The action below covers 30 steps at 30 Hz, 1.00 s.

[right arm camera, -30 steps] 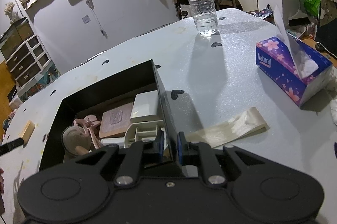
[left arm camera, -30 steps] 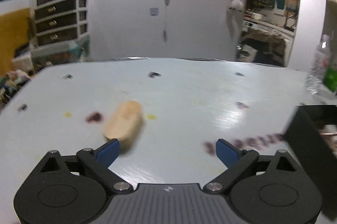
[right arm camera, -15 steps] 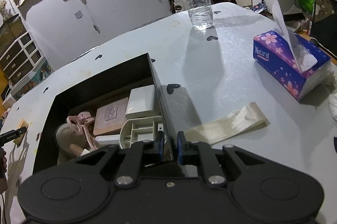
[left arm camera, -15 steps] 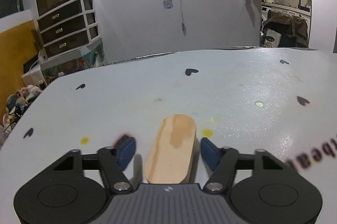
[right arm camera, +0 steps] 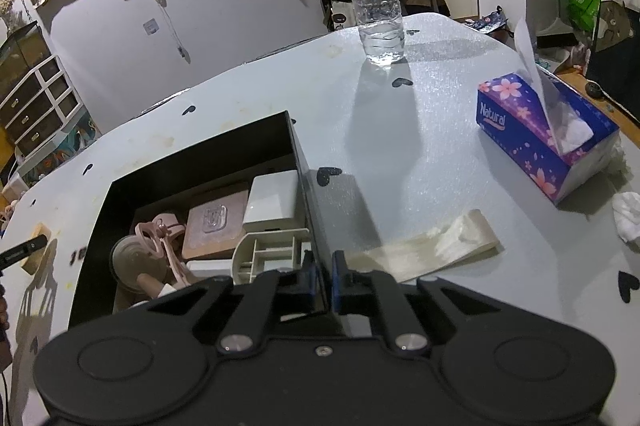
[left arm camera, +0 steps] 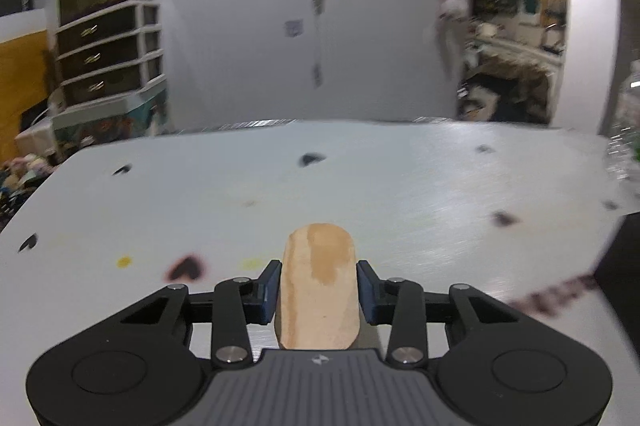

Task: Organize rigid objects
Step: 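Carry the wooden block into the black box and open the left tool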

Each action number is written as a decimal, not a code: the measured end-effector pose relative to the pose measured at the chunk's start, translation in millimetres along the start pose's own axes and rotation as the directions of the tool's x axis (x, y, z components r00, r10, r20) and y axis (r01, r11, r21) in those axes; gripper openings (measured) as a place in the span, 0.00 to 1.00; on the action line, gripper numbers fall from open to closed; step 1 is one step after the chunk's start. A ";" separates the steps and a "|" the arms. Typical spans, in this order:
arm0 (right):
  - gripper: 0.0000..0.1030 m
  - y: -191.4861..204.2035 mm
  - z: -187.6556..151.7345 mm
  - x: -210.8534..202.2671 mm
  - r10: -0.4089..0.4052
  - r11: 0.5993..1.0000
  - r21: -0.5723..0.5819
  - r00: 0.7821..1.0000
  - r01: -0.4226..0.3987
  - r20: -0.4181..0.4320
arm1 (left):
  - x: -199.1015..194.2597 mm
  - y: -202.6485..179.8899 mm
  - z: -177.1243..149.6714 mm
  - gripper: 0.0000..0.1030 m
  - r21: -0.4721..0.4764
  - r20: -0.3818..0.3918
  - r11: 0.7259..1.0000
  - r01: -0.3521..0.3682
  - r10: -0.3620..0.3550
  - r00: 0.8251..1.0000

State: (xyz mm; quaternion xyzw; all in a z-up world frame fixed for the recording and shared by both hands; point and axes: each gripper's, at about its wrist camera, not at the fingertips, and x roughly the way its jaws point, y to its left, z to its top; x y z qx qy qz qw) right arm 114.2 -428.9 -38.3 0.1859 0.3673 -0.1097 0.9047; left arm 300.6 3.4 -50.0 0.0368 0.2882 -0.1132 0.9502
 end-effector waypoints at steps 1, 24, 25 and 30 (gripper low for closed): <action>0.07 0.3 -0.1 0.0 -0.001 1.000 -0.001 1.000 0.001 0.000 | -7.9 -5.6 2.5 0.39 -0.002 0.013 0.999 0.032 -0.032 0.999; 0.09 -9.1 -1.4 0.3 0.059 0.998 0.010 0.998 -0.059 0.004 | -64.4 -237.1 16.1 0.39 0.397 -0.148 0.630 0.667 -0.673 0.724; 0.09 -9.6 -1.4 0.4 0.062 0.998 0.010 0.998 -0.062 0.005 | -62.9 -243.7 13.1 0.39 0.413 -0.165 0.616 0.671 -0.674 0.720; 0.09 -13.0 -1.1 0.9 0.081 0.997 0.017 0.997 -0.081 0.006 | -53.9 -269.9 4.6 0.39 0.463 -0.257 0.548 0.696 -0.669 0.698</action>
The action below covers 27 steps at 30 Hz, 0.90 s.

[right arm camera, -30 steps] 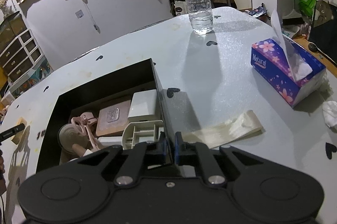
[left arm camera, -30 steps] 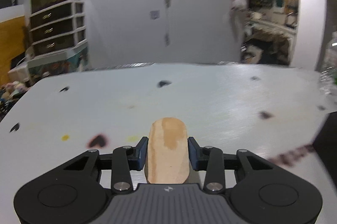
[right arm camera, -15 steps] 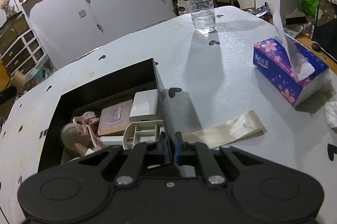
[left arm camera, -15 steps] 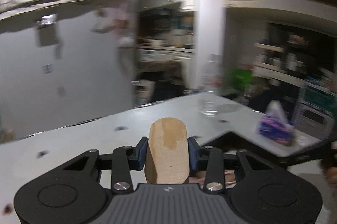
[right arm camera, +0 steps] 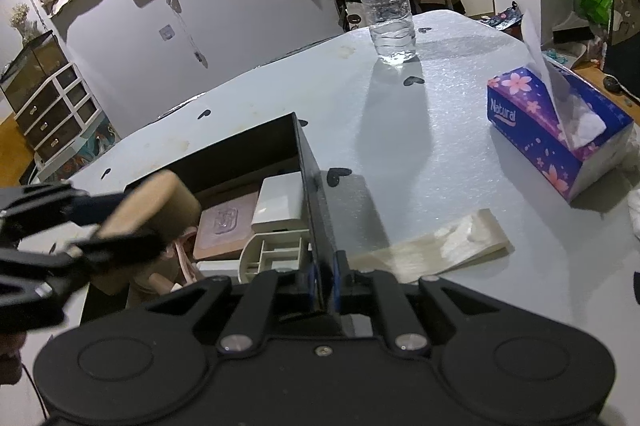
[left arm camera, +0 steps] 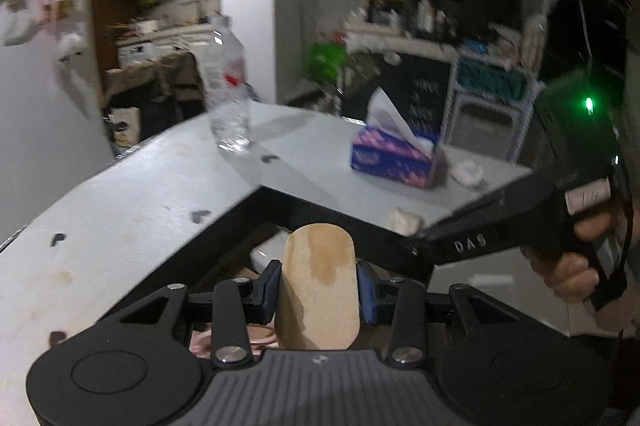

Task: Organize rigid objects
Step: 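Carry the wooden block into the black box and open the left tool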

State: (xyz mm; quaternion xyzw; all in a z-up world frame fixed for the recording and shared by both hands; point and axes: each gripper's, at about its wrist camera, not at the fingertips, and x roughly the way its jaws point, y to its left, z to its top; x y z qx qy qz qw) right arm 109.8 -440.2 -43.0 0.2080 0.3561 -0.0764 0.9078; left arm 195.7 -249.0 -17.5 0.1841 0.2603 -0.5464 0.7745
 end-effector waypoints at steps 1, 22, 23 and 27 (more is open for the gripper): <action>0.09 -0.5 0.0 0.1 0.003 1.000 0.001 1.000 -0.003 0.000 | 3.2 -1.6 0.6 0.39 0.016 -0.015 1.000 0.012 -0.012 1.000; 0.10 -4.9 -1.1 -0.4 0.026 0.999 0.020 1.000 -0.026 0.004 | 24.2 -2.4 8.9 0.67 0.031 -0.142 0.994 0.105 -0.100 0.985; 0.10 -5.0 -1.2 -0.3 0.026 0.999 0.021 1.000 -0.026 0.004 | 23.1 -2.3 8.7 0.67 0.033 -0.142 0.994 0.103 -0.097 0.985; 0.10 -5.1 -1.0 -0.2 0.025 0.999 0.022 1.000 -0.025 0.004 | 20.2 -1.6 8.6 0.69 0.026 -0.145 0.995 0.096 -0.091 0.985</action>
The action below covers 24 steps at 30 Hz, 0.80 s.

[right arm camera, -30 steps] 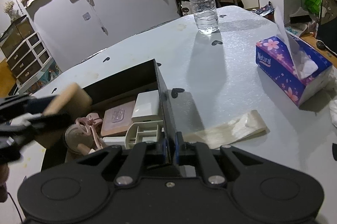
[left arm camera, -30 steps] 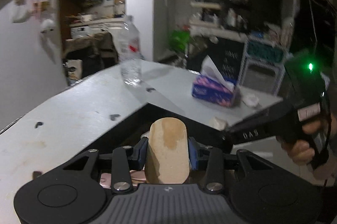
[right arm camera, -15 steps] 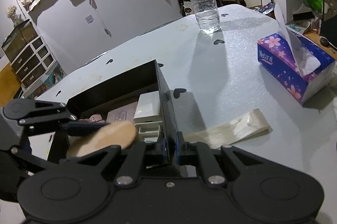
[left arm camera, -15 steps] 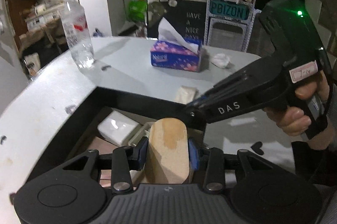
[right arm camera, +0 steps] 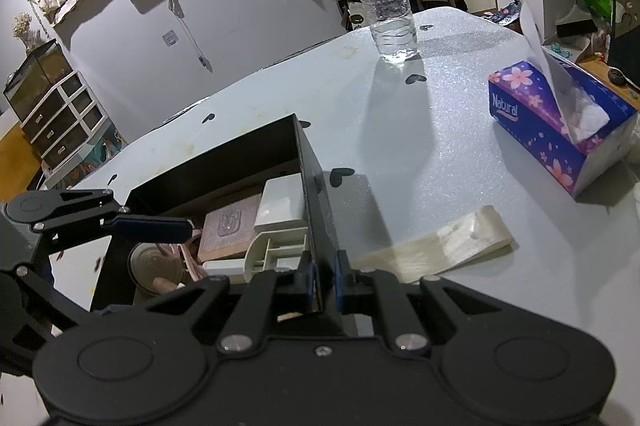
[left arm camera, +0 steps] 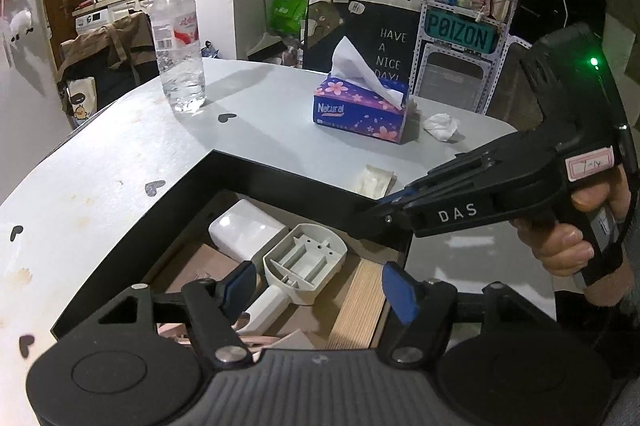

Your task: Organize rigid objects

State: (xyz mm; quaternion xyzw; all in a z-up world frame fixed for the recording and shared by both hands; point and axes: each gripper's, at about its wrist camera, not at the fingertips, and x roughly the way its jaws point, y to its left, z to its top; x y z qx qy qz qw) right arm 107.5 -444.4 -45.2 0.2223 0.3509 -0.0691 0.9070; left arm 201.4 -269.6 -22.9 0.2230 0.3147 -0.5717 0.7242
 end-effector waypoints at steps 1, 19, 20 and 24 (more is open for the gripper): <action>0.10 0.1 0.1 0.0 -0.001 1.000 0.000 1.000 0.001 0.000 | -0.5 0.3 -0.3 0.70 -0.003 0.000 1.000 -0.002 0.002 1.000; 0.10 0.5 0.2 0.3 -0.005 1.000 -0.005 1.000 0.005 -0.001 | -34.2 -4.0 1.1 0.97 -0.061 0.068 0.998 -0.033 0.037 0.997; 0.10 0.6 0.2 0.3 -0.005 1.000 -0.005 1.000 0.005 -0.001 | -38.8 -3.9 0.5 0.97 -0.074 0.077 0.997 -0.035 0.040 0.996; 0.10 1.6 0.2 0.8 -0.008 1.000 -0.009 1.000 0.008 -0.001 | -52.5 -1.7 -3.9 1.00 -0.124 0.091 0.990 -0.064 0.075 0.993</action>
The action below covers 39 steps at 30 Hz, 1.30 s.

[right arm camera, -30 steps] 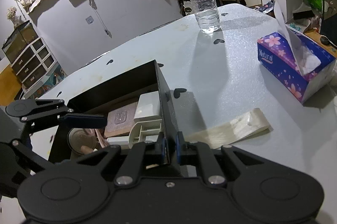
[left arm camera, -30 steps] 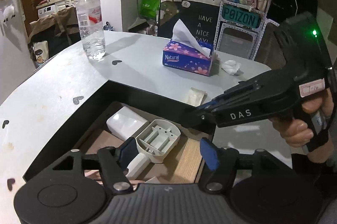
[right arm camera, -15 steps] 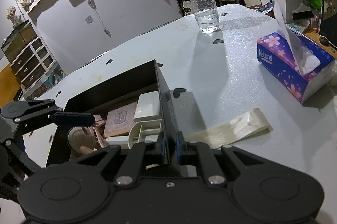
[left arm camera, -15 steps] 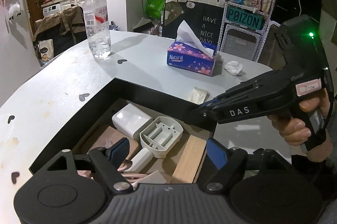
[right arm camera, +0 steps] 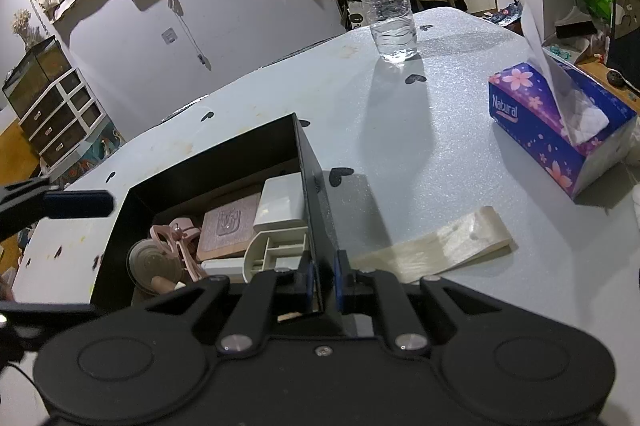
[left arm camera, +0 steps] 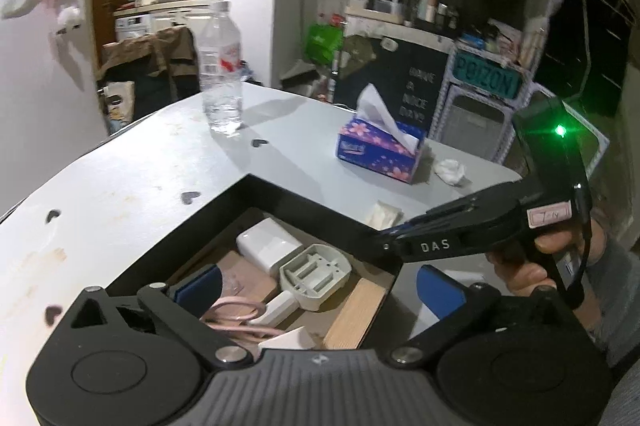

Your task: Organize rigid objects

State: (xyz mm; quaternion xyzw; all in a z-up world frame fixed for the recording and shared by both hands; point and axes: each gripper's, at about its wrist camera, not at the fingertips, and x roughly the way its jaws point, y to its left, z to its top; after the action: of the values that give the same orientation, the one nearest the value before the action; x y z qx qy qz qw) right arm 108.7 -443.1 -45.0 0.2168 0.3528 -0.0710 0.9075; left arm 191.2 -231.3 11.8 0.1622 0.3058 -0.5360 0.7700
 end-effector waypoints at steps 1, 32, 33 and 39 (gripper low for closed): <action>0.10 0.6 0.0 0.2 -0.002 1.000 -0.003 1.000 0.002 -0.001 | -3.2 1.1 -1.4 1.00 -0.012 0.006 1.000 -0.011 0.011 1.000; 0.61 40.2 -20.6 -112.4 0.063 0.973 -0.231 0.951 0.009 0.302 | -98.9 -42.2 -65.5 1.00 -0.374 0.193 0.841 -0.392 0.484 0.854; 0.62 40.2 -24.2 -115.7 0.062 0.972 -0.234 0.949 0.012 0.309 | -101.5 -46.1 -69.8 1.00 -0.382 0.196 0.833 -0.401 0.497 0.845; 0.82 39.7 -45.3 -132.0 0.055 0.963 -0.264 0.931 0.045 0.360 | -113.0 -66.5 -88.4 1.00 -0.428 0.209 0.791 -0.437 0.557 0.804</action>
State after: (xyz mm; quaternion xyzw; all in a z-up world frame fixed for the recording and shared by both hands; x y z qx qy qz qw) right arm -5.6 -390.6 27.4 0.0759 0.1843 -0.0593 0.9781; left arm 76.5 -122.9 22.6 0.0041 0.2133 -0.2651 0.9403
